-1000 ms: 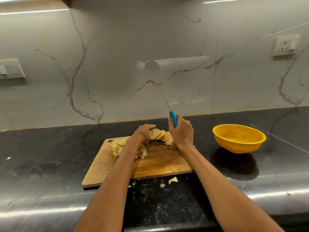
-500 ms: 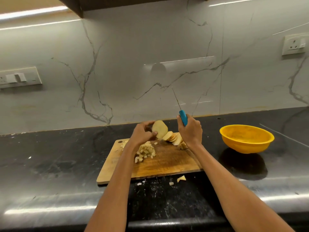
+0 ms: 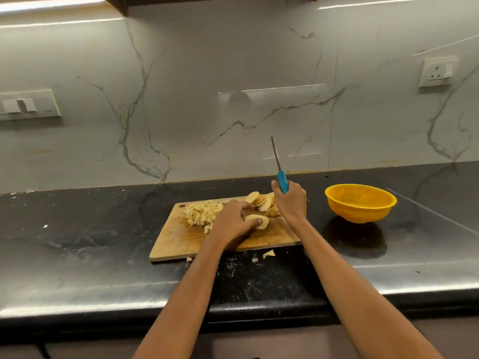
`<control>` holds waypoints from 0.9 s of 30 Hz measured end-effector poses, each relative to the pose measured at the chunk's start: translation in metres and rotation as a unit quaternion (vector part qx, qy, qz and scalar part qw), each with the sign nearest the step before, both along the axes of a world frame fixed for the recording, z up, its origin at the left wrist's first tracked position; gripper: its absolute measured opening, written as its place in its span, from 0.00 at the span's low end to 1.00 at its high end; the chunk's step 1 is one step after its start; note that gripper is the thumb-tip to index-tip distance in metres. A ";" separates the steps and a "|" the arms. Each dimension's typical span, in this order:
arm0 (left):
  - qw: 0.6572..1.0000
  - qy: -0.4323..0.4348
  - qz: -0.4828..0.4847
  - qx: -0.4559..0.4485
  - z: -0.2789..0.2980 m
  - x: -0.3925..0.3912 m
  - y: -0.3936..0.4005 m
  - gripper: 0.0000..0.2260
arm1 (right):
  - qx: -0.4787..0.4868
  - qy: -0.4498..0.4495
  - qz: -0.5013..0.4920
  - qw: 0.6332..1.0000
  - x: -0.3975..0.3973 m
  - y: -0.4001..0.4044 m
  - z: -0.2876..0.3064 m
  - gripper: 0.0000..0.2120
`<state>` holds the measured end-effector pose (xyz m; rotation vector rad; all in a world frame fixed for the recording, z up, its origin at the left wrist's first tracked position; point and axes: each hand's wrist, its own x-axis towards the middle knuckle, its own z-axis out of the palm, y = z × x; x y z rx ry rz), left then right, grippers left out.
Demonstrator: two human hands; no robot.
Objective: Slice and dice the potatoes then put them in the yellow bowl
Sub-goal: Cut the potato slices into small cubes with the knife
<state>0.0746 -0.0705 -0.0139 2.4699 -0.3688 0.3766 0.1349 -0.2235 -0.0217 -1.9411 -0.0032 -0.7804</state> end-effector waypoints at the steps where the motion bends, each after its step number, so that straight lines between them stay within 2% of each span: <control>1: 1.000 -0.016 -0.013 0.005 0.001 -0.001 -0.003 0.19 | -0.004 0.000 0.001 1.000 -0.001 0.000 0.000 0.16; 5: 0.998 0.008 -0.049 0.043 -0.002 0.001 -0.008 0.14 | -0.016 0.002 0.001 1.000 -0.005 -0.001 -0.001 0.14; 9: 0.998 0.009 -0.065 0.021 -0.002 -0.001 -0.007 0.10 | -0.020 0.002 0.003 1.000 -0.006 -0.001 -0.001 0.15; 13: 0.997 -0.001 -0.080 0.023 0.000 -0.006 -0.013 0.19 | -0.017 0.003 0.002 1.000 -0.005 -0.001 -0.001 0.16; 17: 0.995 -0.008 -0.094 0.039 -0.002 -0.005 -0.016 0.10 | -0.022 0.006 0.000 1.000 -0.004 -0.001 0.000 0.16; 22: 0.995 -0.011 -0.090 0.031 -0.006 -0.003 -0.015 0.04 | -0.009 0.003 -0.004 1.000 -0.006 -0.002 0.001 0.15; 25: 0.994 -0.027 -0.095 0.041 -0.005 -0.005 -0.015 0.04 | -0.006 0.002 -0.001 1.000 -0.007 -0.002 0.001 0.15; 27: 0.991 -0.049 -0.098 0.077 -0.005 -0.006 -0.015 0.10 | -0.009 0.002 0.001 1.000 -0.008 -0.002 0.001 0.15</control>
